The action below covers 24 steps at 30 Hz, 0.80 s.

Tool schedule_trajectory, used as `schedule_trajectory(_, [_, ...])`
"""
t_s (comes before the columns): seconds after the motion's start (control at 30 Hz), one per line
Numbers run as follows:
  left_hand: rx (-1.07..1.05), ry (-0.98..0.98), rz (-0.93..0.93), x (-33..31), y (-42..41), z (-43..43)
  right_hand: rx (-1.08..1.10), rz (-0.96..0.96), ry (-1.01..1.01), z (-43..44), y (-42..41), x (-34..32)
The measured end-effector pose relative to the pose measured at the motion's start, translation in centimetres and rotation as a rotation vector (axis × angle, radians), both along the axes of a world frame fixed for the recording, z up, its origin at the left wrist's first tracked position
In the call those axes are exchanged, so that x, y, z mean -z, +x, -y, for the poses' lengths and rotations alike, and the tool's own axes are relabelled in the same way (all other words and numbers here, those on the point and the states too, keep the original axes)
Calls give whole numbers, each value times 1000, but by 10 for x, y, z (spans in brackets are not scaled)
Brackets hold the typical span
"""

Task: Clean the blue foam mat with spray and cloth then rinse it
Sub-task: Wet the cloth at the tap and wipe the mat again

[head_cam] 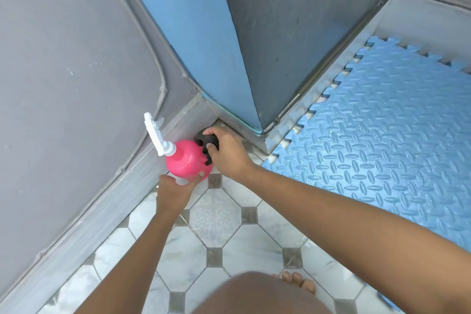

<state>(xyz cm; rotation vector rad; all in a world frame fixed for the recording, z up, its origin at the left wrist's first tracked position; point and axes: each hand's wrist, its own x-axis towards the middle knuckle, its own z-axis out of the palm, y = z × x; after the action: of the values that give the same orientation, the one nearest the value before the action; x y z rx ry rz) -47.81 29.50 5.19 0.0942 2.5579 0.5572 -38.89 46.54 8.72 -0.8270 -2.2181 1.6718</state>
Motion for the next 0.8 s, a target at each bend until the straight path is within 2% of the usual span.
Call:
schedule_trajectory(0.03, [89, -120, 52, 0, 3, 1, -27, 16, 8, -2, -1, 1])
schedule_trajectory(0.1, [272, -179, 116, 2, 13, -3, -79, 41, 36, -5, 6, 0])
schedule_trajectory(0.27, [520, 107, 127, -1, 47, -65, -128, 32, 170, -26, 76, 13])
schedule_trajectory(0.37, [476, 191, 175, 10, 60, -107, -90, 155, 200, -49, 148, 25])
schedule_trajectory(0.47, [374, 200, 318, 12, 73, -132, 4, 284, 201, -73, 210, 29])
schedule_trajectory(0.6, [264, 190, 517, -3, 87, -153, 199, 281, 177, -100, 252, 14])
schedule_trajectory(0.67, [287, 151, 582, -10, 94, -158, 283, 273, 162, -107, 264, 5])
schedule_trajectory(0.8, [413, 28, 546, -28, 99, -168, 442, 300, 118, -102, 293, 5])
